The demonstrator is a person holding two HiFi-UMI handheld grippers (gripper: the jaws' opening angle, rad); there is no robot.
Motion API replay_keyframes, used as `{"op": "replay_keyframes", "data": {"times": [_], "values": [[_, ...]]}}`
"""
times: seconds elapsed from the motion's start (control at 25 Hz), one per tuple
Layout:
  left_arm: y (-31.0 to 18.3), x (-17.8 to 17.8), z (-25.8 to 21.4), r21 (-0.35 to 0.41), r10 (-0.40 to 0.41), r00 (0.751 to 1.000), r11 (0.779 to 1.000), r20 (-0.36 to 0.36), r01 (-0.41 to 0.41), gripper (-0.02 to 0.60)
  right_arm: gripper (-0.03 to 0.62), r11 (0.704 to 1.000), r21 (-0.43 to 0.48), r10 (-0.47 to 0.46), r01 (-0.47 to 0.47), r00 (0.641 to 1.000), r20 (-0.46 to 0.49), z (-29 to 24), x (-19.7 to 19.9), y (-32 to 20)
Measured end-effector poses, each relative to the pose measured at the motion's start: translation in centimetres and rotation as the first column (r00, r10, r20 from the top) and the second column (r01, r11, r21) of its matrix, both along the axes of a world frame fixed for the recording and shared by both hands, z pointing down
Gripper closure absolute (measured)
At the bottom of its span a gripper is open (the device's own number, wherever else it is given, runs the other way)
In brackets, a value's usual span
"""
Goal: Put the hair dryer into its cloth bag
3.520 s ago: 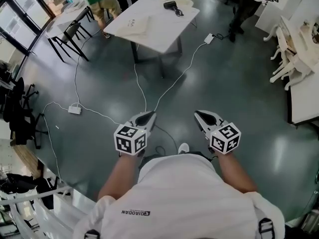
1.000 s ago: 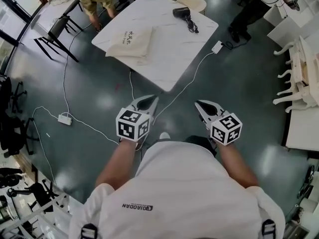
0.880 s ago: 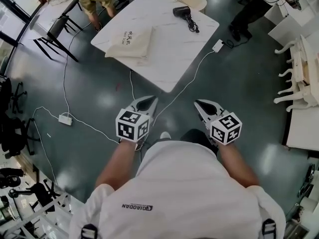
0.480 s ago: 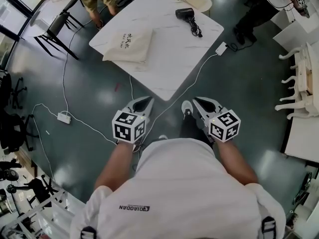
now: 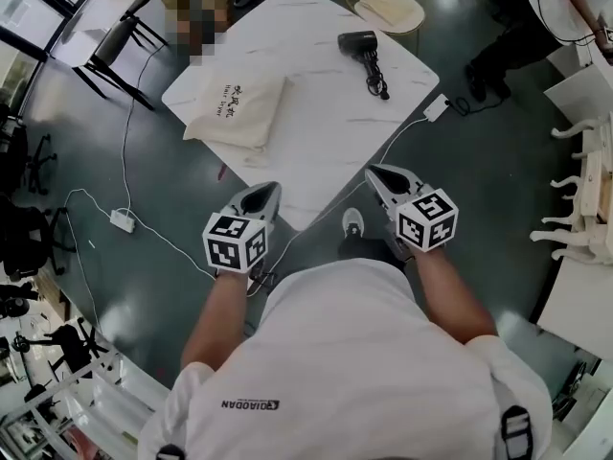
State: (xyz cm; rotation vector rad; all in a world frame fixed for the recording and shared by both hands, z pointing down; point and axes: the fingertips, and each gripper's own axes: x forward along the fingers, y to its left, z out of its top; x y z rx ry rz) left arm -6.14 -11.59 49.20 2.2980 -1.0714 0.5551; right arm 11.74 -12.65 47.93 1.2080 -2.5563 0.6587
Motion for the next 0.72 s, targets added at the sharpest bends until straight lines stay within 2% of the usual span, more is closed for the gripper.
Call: {"op": "replay_keyframes", "data": {"times": [0.28,0.48,0.72], "values": [[-5.8,2.7,0.6,-0.014,-0.098,0.994,0.995,0.037,0.099,0.548,0.572,0.998,-0.054,0.032,-0.033,0.999,-0.019,3.0,5.7,-8.9],[-8.2,4.3,1.5,-0.03,-0.133,0.989,0.99,0.062,0.135,0.548,0.572,0.996,-0.083,0.023,-0.026,0.999,-0.04,5.1,7.5,-13.4],[-10.8,4.5,2.9,-0.034,-0.226,0.97,0.973,0.085,0.23,0.548,0.571,0.994,-0.103,0.018,-0.029,0.995,-0.102,9.6,9.9,-19.4]]}}
